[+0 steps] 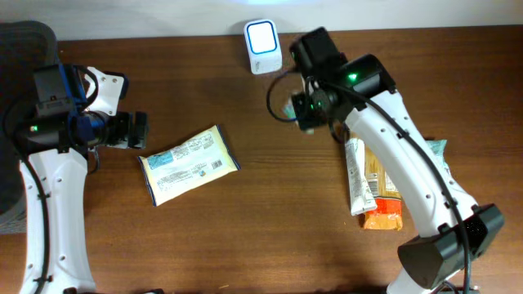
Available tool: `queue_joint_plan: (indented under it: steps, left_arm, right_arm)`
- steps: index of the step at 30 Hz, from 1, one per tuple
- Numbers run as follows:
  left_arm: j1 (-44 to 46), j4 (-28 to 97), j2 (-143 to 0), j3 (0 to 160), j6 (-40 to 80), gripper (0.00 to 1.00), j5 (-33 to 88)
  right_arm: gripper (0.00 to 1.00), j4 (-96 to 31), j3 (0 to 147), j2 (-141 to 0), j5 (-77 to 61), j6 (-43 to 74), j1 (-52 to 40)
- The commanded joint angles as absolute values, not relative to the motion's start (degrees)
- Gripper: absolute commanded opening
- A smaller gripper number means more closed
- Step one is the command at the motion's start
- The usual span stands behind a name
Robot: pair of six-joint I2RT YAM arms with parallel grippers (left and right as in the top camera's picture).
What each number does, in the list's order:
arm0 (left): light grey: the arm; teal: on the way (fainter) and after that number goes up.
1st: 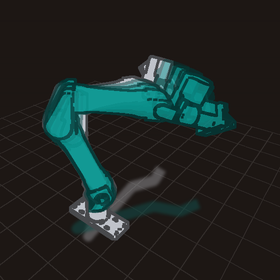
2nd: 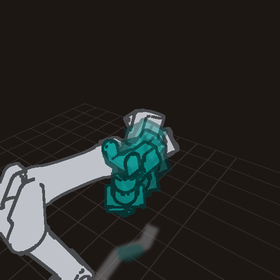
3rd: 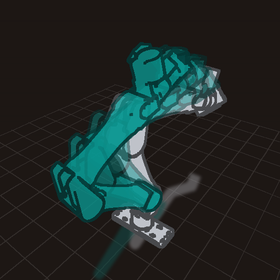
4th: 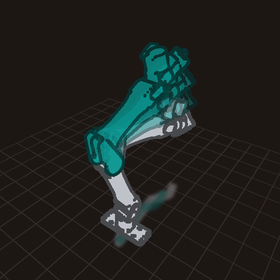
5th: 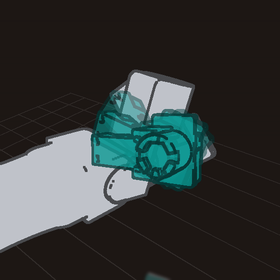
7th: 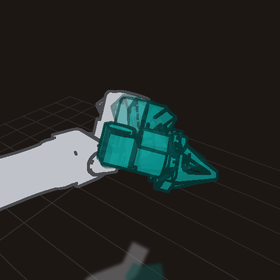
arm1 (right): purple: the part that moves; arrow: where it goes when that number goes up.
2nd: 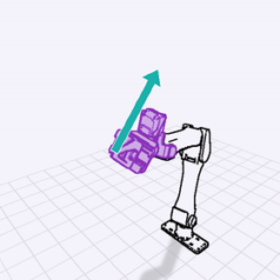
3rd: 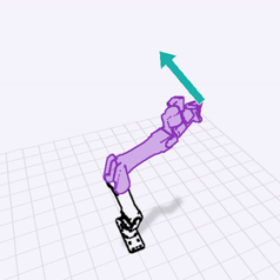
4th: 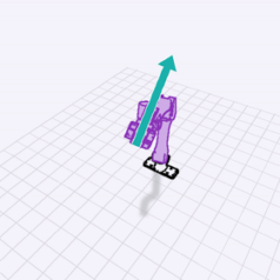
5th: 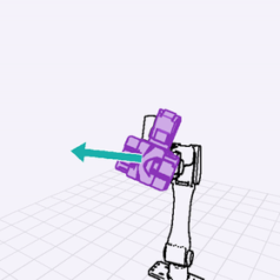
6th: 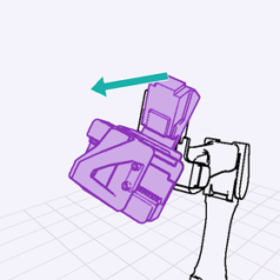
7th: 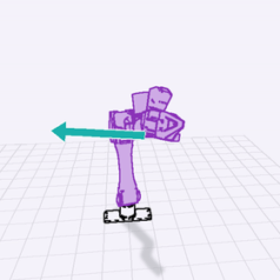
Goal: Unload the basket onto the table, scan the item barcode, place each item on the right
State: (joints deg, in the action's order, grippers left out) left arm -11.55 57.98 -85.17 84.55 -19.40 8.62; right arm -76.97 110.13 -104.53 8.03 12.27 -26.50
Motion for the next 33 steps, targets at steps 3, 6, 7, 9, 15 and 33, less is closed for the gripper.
queue_joint_plan:
  steps: [3,6,7,9,15,33]
  left_arm:
    - [-11.68,57.98,-84.84,85.06,-20.25,0.99,9.21]
    - [-11.68,57.98,-84.84,85.06,-20.25,0.99,9.21]
    - [-11.68,57.98,-84.84,85.06,-20.25,0.99,9.21]
    - [-11.68,57.98,-84.84,85.06,-20.25,0.99,9.21]
    - [-11.68,57.98,-84.84,85.06,-20.25,0.99,9.21]
    - [-11.68,57.98,-84.84,85.06,-20.25,0.99,9.21]
  right_arm:
    - [0.04,-76.66,98.72,-106.37,8.14,18.98,-22.55]
    - [0.04,-75.40,90.02,-106.37,8.12,18.96,-18.94]
    - [0.04,-75.42,88.31,-106.37,8.14,18.96,-18.33]
    - [0.05,-75.44,85.62,-106.37,8.14,18.94,-17.52]
    - [0.63,-76.69,88.95,-106.34,8.10,16.32,-17.50]
    - [0.63,-4.01,95.35,-126.02,-17.74,30.55,-44.73]
